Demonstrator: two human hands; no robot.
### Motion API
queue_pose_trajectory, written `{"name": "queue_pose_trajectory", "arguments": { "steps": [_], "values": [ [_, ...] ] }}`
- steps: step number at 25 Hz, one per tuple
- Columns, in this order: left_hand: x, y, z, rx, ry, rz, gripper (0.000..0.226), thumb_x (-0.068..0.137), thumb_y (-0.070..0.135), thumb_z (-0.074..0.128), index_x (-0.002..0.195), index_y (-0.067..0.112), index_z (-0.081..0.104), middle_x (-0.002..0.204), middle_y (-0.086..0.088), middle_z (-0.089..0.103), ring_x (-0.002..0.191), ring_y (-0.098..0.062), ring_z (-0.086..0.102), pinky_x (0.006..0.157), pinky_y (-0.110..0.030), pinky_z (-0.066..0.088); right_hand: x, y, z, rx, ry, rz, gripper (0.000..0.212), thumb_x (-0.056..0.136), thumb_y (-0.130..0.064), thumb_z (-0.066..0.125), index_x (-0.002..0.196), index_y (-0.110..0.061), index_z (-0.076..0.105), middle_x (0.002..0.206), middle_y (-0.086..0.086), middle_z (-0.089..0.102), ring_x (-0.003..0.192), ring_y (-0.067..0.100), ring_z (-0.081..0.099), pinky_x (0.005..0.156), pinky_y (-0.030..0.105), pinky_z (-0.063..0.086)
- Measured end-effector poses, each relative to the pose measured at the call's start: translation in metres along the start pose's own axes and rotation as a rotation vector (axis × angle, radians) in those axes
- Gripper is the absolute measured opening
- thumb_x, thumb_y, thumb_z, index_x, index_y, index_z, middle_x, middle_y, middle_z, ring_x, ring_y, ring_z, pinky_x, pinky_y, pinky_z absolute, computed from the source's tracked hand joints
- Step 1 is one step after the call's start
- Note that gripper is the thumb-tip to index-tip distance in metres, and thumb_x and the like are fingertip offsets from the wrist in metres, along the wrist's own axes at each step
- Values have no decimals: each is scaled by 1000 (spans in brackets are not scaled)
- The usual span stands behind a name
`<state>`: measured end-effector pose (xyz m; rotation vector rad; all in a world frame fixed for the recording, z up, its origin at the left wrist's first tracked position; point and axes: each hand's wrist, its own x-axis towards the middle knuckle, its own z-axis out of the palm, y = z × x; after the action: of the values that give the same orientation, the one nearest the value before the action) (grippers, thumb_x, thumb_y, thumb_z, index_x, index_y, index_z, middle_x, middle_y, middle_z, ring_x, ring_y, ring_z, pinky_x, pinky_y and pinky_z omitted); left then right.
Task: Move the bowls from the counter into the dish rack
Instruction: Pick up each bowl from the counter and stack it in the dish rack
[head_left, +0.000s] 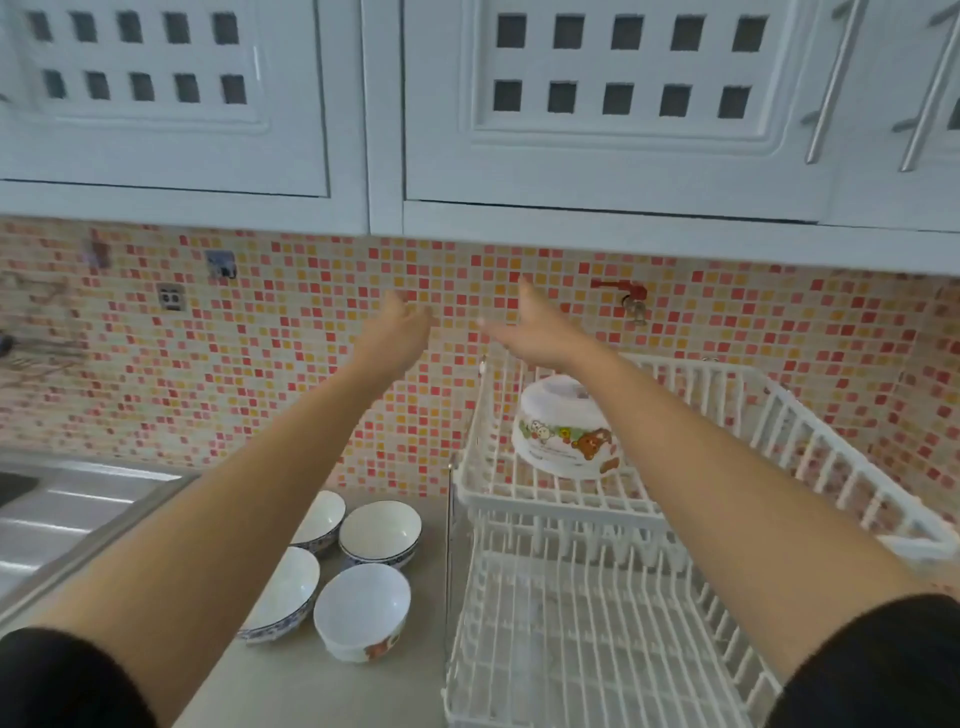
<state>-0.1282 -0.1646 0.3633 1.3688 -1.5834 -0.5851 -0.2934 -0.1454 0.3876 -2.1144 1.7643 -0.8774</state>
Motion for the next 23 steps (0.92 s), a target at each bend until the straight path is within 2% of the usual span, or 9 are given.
{"name": "queue_pose_trajectory", "arguments": {
  "steps": [5, 7, 8, 9, 10, 13, 16, 20, 23],
  "values": [
    [-7, -75, -50, 241, -13, -204, 57, 99, 26, 36, 149, 2, 25, 150, -19, 38, 133, -33, 43, 102, -38, 39, 16, -75, 115, 171, 204, 50, 72, 96, -31, 49, 151, -5, 10, 155, 14, 25, 141, 31, 31, 111, 39, 33],
    [-21, -122, -54, 344, -103, -286, 48, 98, 24, 38, 138, -3, 40, 129, -21, 55, 120, -35, 52, 92, -38, 42, 13, -75, 169, 139, 166, 141, 69, 96, -26, 49, 151, -3, 13, 153, 15, 27, 139, 33, 32, 111, 40, 32],
    [-30, -147, -53, 378, -154, -323, 39, 98, 22, 39, 124, -4, 50, 110, -19, 60, 110, -33, 53, 86, -37, 41, 9, -66, 195, 118, 130, 197, 69, 96, -24, 49, 151, -2, 13, 154, 15, 26, 139, 34, 31, 112, 40, 31],
    [-41, -170, -49, 413, -199, -364, 33, 98, 20, 39, 114, -4, 54, 93, -14, 58, 102, -31, 51, 83, -35, 39, 3, -53, 219, 89, 94, 251, 68, 97, -24, 49, 151, -1, 12, 155, 16, 24, 141, 34, 29, 113, 40, 29],
    [-50, -194, -42, 440, -234, -409, 34, 98, 19, 39, 116, -6, 54, 92, -14, 58, 102, -30, 52, 83, -34, 39, -5, -38, 240, 49, 54, 302, 68, 98, -24, 47, 150, 0, 12, 156, 16, 22, 142, 34, 27, 114, 39, 27],
    [-78, -262, -18, 436, -315, -560, 43, 97, 24, 43, 128, -6, 50, 126, -23, 58, 118, -37, 55, 93, -35, 44, -30, 16, 299, -37, -45, 428, 61, 98, -27, 47, 145, 2, 24, 150, 18, 31, 136, 35, 35, 109, 40, 33],
    [-95, -322, 16, 439, -394, -624, 42, 96, 22, 41, 128, -3, 49, 129, -20, 57, 119, -36, 54, 93, -33, 44, -49, 58, 344, -97, -153, 496, 53, 98, -31, 47, 136, 3, 35, 141, 20, 41, 128, 35, 44, 102, 39, 37],
    [-107, -366, 53, 313, -366, -663, 49, 96, 23, 41, 139, -1, 37, 137, -22, 50, 126, -37, 49, 98, -35, 41, -55, 89, 387, -39, -268, 589, 60, 96, -32, 50, 141, 1, 29, 141, 20, 42, 128, 35, 47, 100, 39, 39],
    [-113, -376, 72, 236, -284, -727, 51, 100, 28, 40, 135, -8, 35, 138, -24, 49, 129, -36, 47, 100, -34, 38, -57, 100, 409, 66, -293, 624, 59, 92, -16, 56, 142, -1, 28, 143, 19, 43, 129, 35, 46, 99, 35, 40]
  ]
}}
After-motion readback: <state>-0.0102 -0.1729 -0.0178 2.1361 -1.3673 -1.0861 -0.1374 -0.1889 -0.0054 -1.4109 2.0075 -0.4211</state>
